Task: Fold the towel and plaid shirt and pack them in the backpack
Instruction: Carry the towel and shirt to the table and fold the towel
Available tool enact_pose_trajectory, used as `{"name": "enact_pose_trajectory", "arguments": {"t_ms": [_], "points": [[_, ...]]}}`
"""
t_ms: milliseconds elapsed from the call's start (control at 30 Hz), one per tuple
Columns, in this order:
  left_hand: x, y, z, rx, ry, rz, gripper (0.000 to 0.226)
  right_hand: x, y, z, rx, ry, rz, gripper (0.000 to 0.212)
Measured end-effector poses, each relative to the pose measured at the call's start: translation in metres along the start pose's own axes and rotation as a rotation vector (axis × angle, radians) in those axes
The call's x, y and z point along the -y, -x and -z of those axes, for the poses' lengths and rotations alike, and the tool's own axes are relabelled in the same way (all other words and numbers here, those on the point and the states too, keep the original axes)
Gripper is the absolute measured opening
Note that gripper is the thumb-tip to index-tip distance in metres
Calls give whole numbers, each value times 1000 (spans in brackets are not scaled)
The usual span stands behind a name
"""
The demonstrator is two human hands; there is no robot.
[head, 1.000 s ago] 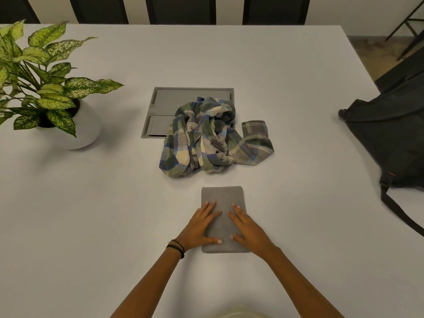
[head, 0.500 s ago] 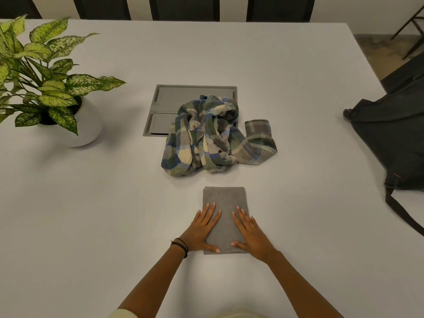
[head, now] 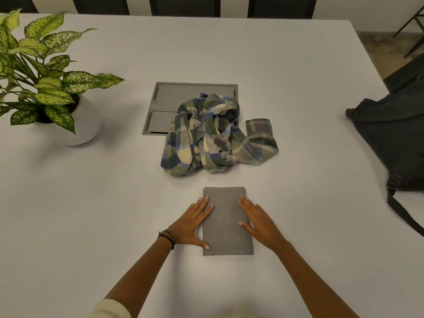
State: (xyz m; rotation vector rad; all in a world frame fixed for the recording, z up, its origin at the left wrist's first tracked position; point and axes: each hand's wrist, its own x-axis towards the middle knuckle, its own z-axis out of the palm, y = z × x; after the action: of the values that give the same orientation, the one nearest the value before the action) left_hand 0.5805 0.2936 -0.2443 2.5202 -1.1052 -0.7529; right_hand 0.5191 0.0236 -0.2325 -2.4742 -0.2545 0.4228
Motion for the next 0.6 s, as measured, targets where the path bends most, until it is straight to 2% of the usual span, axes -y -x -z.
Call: {"name": "enact_pose_trajectory", "arguments": {"t_ms": [233,467,600], "points": [[3,-10,12,2,45,-27,127,3,-22,10,94,91,23,83],[8,-17,12,42,-61,12,133,-11,-23,-1,137,139,-53,94],[8,-19,12,72,-35,34,134,-12,-23,-9,124,122,-112,99]]}}
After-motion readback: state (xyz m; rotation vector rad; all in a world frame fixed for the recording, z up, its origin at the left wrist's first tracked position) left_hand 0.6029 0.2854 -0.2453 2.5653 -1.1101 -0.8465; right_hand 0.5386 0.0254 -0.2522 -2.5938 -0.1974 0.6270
